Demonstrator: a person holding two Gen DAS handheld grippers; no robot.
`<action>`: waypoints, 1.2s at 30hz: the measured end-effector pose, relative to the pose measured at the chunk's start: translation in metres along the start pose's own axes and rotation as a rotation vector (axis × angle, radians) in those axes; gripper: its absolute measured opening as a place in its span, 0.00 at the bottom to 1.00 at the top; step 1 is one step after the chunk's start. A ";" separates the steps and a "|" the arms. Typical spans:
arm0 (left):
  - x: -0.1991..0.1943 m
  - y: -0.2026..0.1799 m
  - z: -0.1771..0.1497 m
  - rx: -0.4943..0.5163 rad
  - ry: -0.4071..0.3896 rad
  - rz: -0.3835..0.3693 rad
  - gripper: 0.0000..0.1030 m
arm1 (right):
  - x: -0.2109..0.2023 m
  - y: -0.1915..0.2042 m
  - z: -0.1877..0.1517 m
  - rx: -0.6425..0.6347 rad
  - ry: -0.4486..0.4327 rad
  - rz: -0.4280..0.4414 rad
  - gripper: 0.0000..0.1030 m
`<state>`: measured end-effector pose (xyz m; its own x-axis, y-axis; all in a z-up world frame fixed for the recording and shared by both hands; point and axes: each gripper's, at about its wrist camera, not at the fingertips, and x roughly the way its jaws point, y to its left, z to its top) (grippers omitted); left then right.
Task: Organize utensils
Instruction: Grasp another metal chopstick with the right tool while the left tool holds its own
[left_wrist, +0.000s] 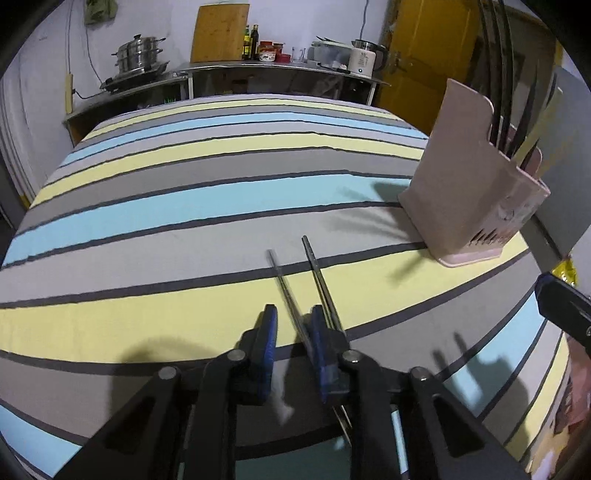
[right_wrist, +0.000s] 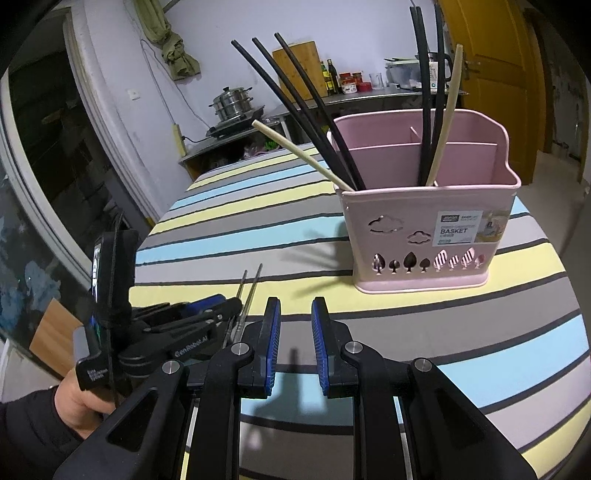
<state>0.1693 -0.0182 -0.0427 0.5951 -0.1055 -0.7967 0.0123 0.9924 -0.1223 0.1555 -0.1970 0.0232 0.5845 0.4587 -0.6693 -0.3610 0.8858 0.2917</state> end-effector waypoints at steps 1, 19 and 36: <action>-0.001 0.003 0.000 -0.003 0.003 -0.003 0.11 | 0.000 0.001 0.000 -0.001 0.002 0.000 0.17; -0.023 0.086 -0.010 -0.167 0.028 0.018 0.07 | 0.055 0.032 0.001 -0.072 0.098 0.051 0.17; -0.010 0.089 0.011 -0.116 0.071 0.027 0.07 | 0.129 0.054 0.012 -0.138 0.214 -0.015 0.17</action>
<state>0.1730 0.0715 -0.0394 0.5357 -0.0873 -0.8399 -0.0984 0.9814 -0.1648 0.2204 -0.0887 -0.0393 0.4291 0.4071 -0.8063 -0.4576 0.8676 0.1945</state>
